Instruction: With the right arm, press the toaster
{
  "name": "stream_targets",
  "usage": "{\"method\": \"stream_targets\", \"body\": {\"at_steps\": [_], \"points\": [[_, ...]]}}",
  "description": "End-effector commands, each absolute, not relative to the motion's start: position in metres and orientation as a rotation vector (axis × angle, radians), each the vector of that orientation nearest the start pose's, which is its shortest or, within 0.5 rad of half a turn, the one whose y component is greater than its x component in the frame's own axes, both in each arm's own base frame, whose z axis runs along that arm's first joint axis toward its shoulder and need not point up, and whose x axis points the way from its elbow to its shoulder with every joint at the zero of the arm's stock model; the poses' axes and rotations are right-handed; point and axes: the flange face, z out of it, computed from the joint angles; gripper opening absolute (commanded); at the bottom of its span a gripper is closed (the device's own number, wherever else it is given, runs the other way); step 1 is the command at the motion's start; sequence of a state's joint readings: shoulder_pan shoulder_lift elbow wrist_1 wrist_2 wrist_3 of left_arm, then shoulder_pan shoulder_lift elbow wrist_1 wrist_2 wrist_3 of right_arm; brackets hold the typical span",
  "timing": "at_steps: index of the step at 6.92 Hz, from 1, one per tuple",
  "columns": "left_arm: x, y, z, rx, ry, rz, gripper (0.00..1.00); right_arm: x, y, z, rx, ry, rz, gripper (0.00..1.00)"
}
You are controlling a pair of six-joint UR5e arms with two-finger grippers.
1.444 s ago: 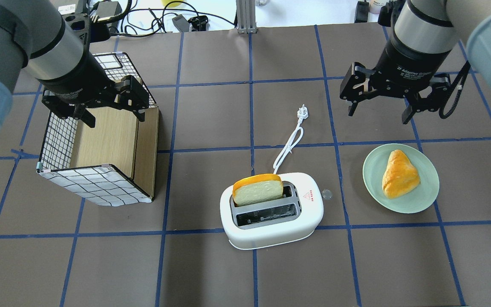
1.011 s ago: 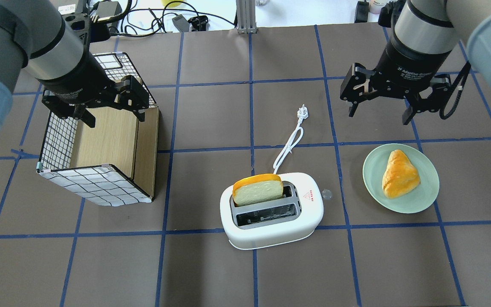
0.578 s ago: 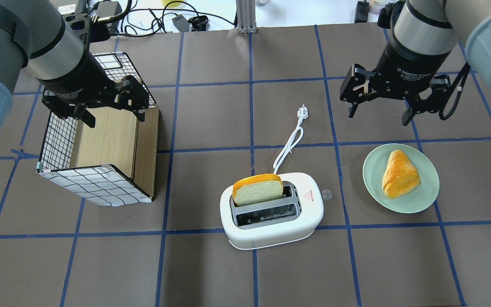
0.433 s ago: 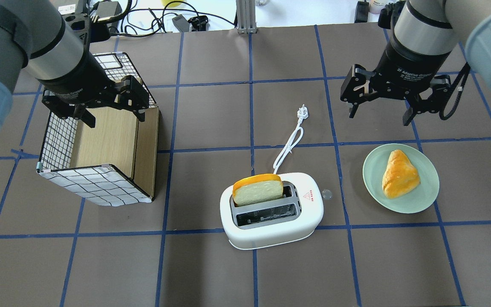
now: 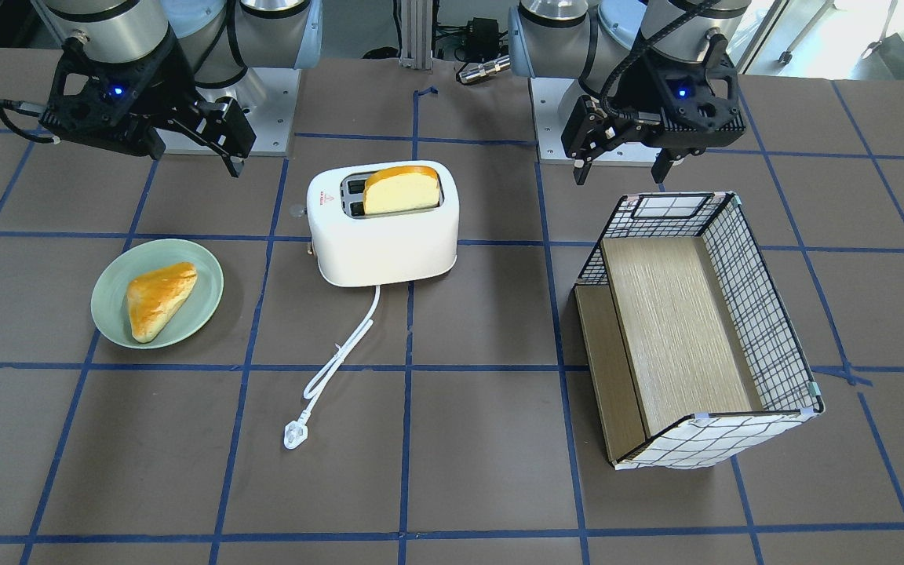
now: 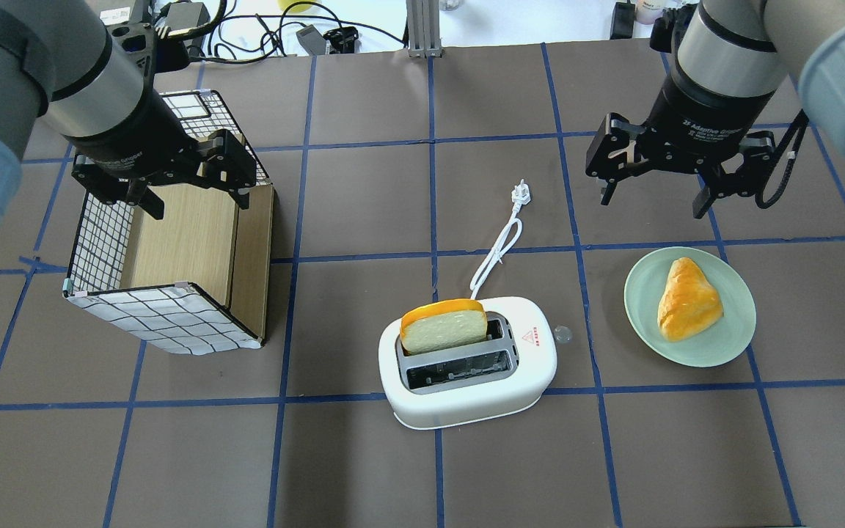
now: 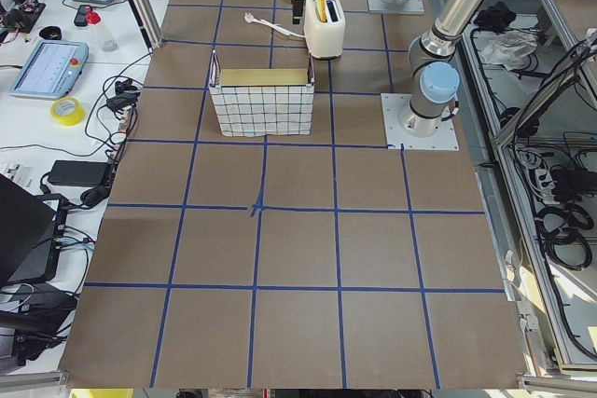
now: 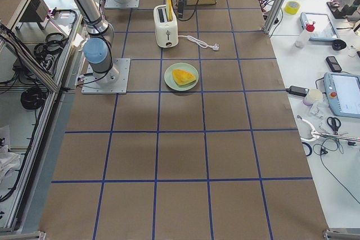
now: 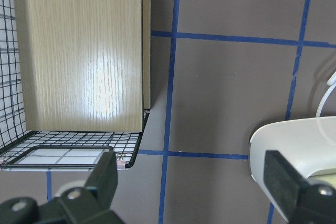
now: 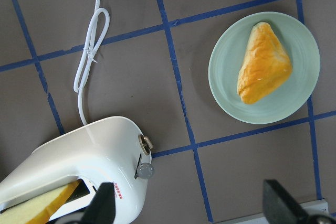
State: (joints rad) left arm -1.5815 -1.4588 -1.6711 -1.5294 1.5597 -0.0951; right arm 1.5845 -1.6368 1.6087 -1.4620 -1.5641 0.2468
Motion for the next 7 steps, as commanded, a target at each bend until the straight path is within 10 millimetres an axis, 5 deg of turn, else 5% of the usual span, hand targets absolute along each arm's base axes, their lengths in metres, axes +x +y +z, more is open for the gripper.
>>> {"method": "stream_targets", "body": {"at_steps": [1,7], "points": [[-0.1392,-0.4480,0.4948,-0.133,3.151,-0.081,1.00,0.1400,-0.4534,0.4900,0.369,3.123,0.128,1.00],[-0.1392,-0.4481,0.4955,-0.133,3.151,-0.084,1.00,0.1362,-0.4579,0.4869,0.296,3.117,0.124,0.99]]}}
